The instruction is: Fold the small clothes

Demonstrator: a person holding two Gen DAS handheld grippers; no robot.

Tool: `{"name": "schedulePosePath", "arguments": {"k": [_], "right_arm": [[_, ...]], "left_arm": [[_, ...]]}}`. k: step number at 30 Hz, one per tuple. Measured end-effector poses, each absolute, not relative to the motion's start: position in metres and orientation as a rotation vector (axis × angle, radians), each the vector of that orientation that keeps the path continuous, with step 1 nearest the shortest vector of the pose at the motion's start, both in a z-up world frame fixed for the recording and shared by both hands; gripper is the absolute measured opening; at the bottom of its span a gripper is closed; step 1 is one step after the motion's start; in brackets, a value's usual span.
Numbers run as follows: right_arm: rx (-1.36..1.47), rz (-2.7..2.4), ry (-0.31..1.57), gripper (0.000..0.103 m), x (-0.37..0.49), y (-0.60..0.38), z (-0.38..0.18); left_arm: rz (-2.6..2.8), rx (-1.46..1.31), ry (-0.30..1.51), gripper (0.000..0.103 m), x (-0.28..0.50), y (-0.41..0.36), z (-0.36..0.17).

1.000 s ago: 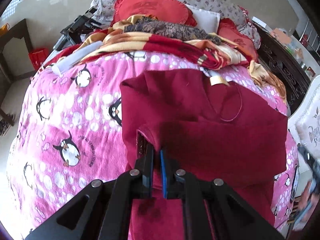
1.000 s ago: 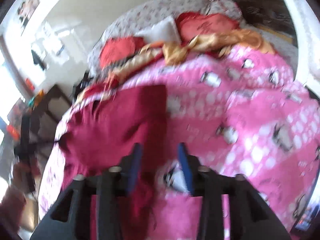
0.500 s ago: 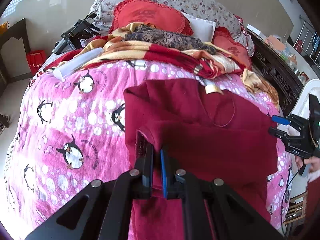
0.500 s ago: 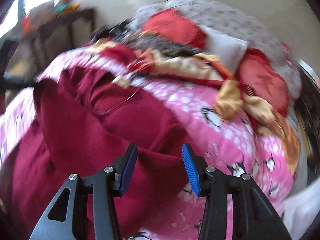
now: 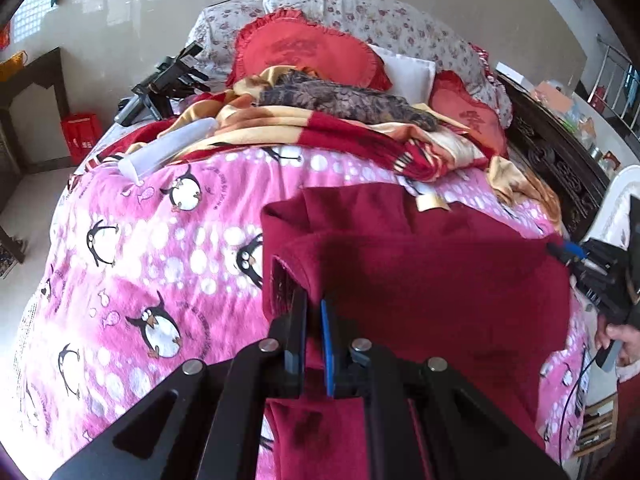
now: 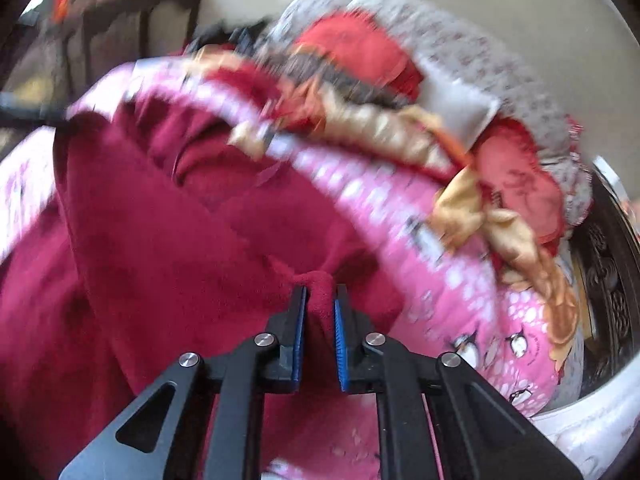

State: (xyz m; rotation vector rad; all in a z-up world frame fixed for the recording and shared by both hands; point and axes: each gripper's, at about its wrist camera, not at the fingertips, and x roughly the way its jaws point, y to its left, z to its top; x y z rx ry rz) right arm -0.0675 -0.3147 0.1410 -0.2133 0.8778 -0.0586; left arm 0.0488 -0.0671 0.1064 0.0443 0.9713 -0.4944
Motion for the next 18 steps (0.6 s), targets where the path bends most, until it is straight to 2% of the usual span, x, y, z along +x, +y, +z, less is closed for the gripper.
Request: {"name": "schedulePosePath", "arguments": {"k": [3, 7, 10, 15, 18], "right_arm": [[-0.122, -0.099, 0.841, 0.000, -0.051, -0.322, 0.142], [-0.060, -0.151, 0.930, 0.000, -0.030, -0.328, 0.103], [0.062, -0.158, 0.900, 0.003, -0.042, -0.346, 0.111], [0.187, -0.280, 0.840, 0.005, -0.078, -0.382, 0.141], [0.339, -0.223, 0.862, 0.005, -0.085, -0.395, 0.137]], "left_arm": [[-0.452, 0.030, 1.013, 0.007, 0.060, -0.067, 0.087], [-0.428, -0.013, 1.077, 0.008, 0.070, -0.064, 0.063], [-0.423, -0.010, 1.059, 0.014, 0.070, -0.060, 0.070], [-0.400, 0.004, 0.977, 0.014, 0.065, -0.051, 0.091], [-0.403, -0.033, 0.948, 0.023, 0.060, -0.050, 0.097]]}}
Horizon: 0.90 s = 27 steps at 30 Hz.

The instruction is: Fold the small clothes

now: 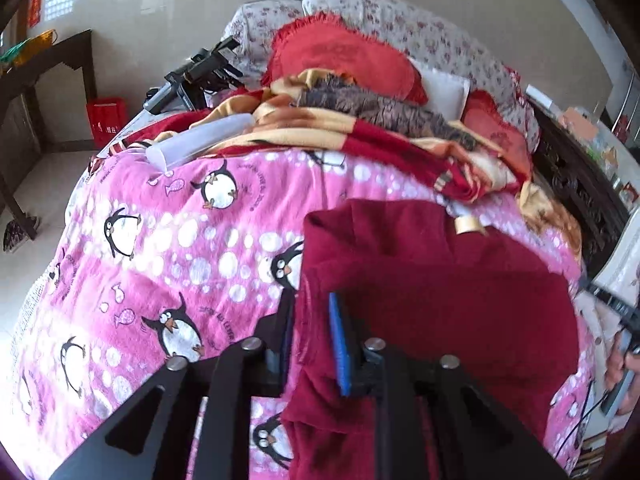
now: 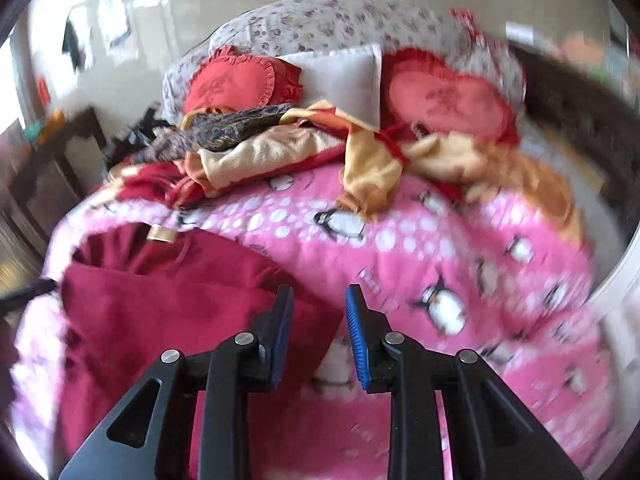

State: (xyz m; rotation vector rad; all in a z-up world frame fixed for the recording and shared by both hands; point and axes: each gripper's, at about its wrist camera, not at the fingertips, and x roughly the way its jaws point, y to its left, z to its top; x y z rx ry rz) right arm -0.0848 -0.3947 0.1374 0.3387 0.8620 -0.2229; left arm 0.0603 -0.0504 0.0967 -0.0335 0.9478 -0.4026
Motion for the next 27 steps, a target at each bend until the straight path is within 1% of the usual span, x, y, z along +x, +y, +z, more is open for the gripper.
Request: {"name": "schedulePosePath", "arguments": {"k": [1, 3, 5, 6, 7, 10, 12, 15, 17, 20, 21, 23, 25, 27], "right_arm": [[0.365, -0.211, 0.875, 0.005, -0.083, -0.395, 0.133], [0.362, -0.191, 0.900, 0.006, -0.077, -0.388, 0.122], [0.239, -0.196, 0.958, 0.006, -0.069, -0.374, 0.103], [0.111, -0.276, 0.984, 0.006, -0.067, -0.367, 0.092], [0.089, -0.292, 0.978, 0.009, -0.069, -0.367, 0.088], [0.179, -0.307, 0.958, 0.009, -0.083, -0.374, 0.097], [0.198, -0.316, 0.921, 0.009, -0.093, -0.372, 0.112], [0.214, -0.201, 0.847, 0.009, -0.109, -0.352, 0.136], [0.183, -0.136, 0.850, 0.009, -0.112, -0.332, 0.140], [0.119, -0.073, 0.906, 0.009, -0.112, -0.308, 0.125], [0.090, -0.079, 0.936, 0.008, -0.113, -0.305, 0.115], [0.025, -0.157, 1.002, 0.002, -0.116, -0.308, 0.092], [0.049, -0.197, 1.034, 0.002, -0.123, -0.323, 0.074], [0.149, -0.185, 1.022, 0.005, -0.130, -0.338, 0.073]], "left_arm": [[-0.406, -0.036, 0.950, 0.028, 0.060, -0.052, 0.096], [-0.407, -0.014, 0.965, 0.030, 0.058, -0.059, 0.090], [-0.415, 0.023, 0.996, 0.030, 0.055, -0.068, 0.079], [-0.422, 0.049, 1.024, 0.030, 0.054, -0.071, 0.071], [-0.416, 0.082, 1.051, 0.030, 0.053, -0.074, 0.064], [-0.407, 0.115, 1.038, 0.030, 0.048, -0.073, 0.061], [-0.407, 0.090, 1.029, 0.030, 0.048, -0.067, 0.065], [-0.393, 0.047, 1.015, 0.037, 0.051, -0.064, 0.068], [-0.392, 0.047, 1.018, 0.038, 0.052, -0.066, 0.066], [-0.371, 0.068, 1.033, 0.039, 0.054, -0.069, 0.055], [-0.367, 0.068, 1.049, 0.040, 0.056, -0.070, 0.050], [-0.364, 0.063, 1.069, 0.050, 0.057, -0.069, 0.039], [-0.361, 0.064, 1.061, 0.055, 0.057, -0.067, 0.037], [-0.365, 0.050, 1.065, 0.055, 0.057, -0.063, 0.040]]}}
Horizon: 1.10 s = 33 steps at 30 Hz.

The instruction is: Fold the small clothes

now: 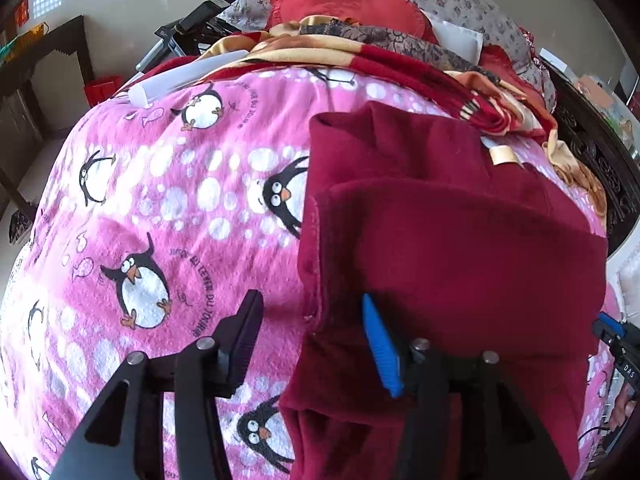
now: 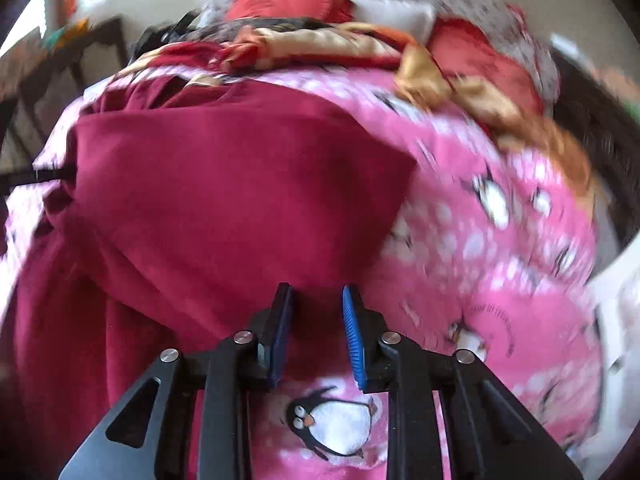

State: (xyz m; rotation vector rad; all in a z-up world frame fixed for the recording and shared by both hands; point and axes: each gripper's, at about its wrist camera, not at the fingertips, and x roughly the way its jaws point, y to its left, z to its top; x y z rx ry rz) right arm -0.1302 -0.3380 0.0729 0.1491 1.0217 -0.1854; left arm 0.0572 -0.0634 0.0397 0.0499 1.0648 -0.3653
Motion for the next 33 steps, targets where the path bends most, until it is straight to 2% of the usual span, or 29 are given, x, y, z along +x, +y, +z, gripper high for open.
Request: {"name": "schedulePosePath", "arguments": {"k": [6, 9, 14, 16, 18, 19, 20, 25, 28, 31, 33], "right_arm": [[0.144, -0.255, 0.994, 0.005, -0.151, -0.342, 0.092], [0.285, -0.227, 0.961, 0.005, -0.167, -0.345, 0.099], [0.457, -0.189, 0.951, 0.019, -0.163, -0.344, 0.092], [0.517, -0.159, 0.993, 0.020, -0.154, -0.341, 0.078], [0.502, -0.202, 1.015, 0.016, -0.152, -0.338, 0.070], [0.483, -0.220, 1.012, 0.001, -0.152, -0.338, 0.070], [0.476, -0.226, 0.998, 0.000, -0.155, -0.340, 0.073], [0.412, -0.395, 0.964, 0.000, -0.171, -0.355, 0.077], [0.546, -0.340, 0.973, 0.000, -0.184, -0.366, 0.072], [0.552, -0.318, 0.932, 0.000, -0.204, -0.360, 0.087], [0.542, -0.292, 0.952, 0.006, -0.213, -0.353, 0.093]], "left_arm": [[-0.359, 0.040, 1.017, 0.054, 0.037, -0.050, 0.060], [-0.372, 0.063, 1.010, 0.055, 0.021, -0.049, 0.062], [-0.389, 0.087, 1.041, 0.055, -0.002, -0.055, 0.050], [-0.398, 0.087, 1.057, 0.055, -0.011, -0.057, 0.046], [-0.402, 0.103, 1.073, 0.055, -0.019, -0.059, 0.042], [-0.398, 0.114, 1.077, 0.055, -0.022, -0.059, 0.040], [-0.391, 0.119, 1.078, 0.055, -0.025, -0.058, 0.038], [-0.373, 0.115, 1.089, 0.055, -0.035, -0.054, 0.033], [-0.370, 0.108, 1.076, 0.055, -0.039, -0.050, 0.036], [-0.368, 0.120, 1.064, 0.055, -0.045, -0.048, 0.040], [-0.368, 0.123, 1.060, 0.056, -0.049, -0.046, 0.042]]}}
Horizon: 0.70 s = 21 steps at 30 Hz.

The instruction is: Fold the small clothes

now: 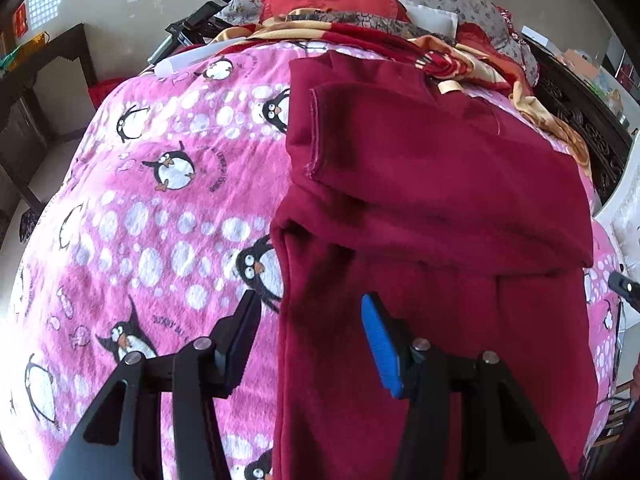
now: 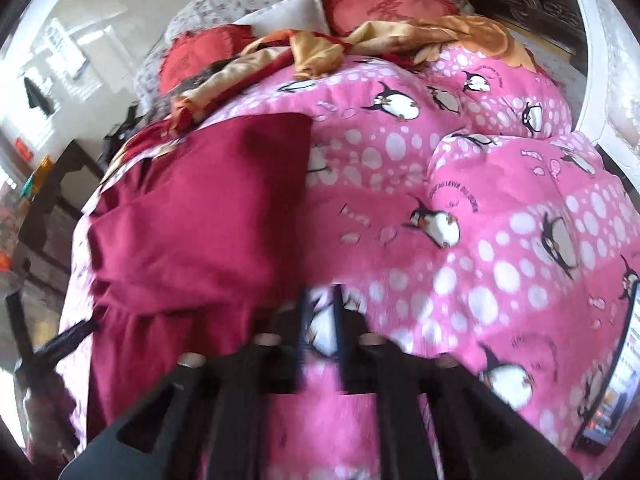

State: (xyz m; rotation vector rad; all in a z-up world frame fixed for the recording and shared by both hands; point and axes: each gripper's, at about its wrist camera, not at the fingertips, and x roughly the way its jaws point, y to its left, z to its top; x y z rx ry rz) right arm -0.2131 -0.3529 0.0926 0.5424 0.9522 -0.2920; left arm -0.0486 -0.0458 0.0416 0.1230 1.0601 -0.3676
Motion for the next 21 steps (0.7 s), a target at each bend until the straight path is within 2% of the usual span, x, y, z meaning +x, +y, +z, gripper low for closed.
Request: {"name": "schedulePosePath", "arguments": {"k": [4, 12, 13, 14, 16, 18, 21], "right_arm": [[0.515, -0.257, 1.004, 0.012, -0.220, -0.336, 0.086], [0.547, -0.220, 0.997, 0.013, -0.186, -0.317, 0.060], [0.536, -0.228, 1.008, 0.009, -0.180, -0.316, 0.057], [0.531, -0.232, 1.021, 0.000, -0.177, -0.314, 0.055], [0.487, -0.247, 1.010, 0.000, -0.179, -0.311, 0.059], [0.455, -0.281, 0.986, 0.000, -0.188, -0.313, 0.065], [0.530, -0.289, 0.991, 0.000, -0.195, -0.327, 0.061]], "left_arm": [[-0.365, 0.122, 1.054, 0.057, -0.057, -0.042, 0.044], [-0.369, 0.119, 1.069, 0.057, -0.072, -0.036, 0.045], [-0.375, 0.118, 1.068, 0.057, -0.075, -0.035, 0.046], [-0.380, 0.120, 1.065, 0.057, -0.078, -0.033, 0.047], [-0.386, 0.125, 1.058, 0.058, -0.085, -0.026, 0.050], [-0.385, 0.119, 1.060, 0.063, -0.090, -0.019, 0.050], [-0.389, 0.104, 1.088, 0.065, -0.095, -0.011, 0.044]]}}
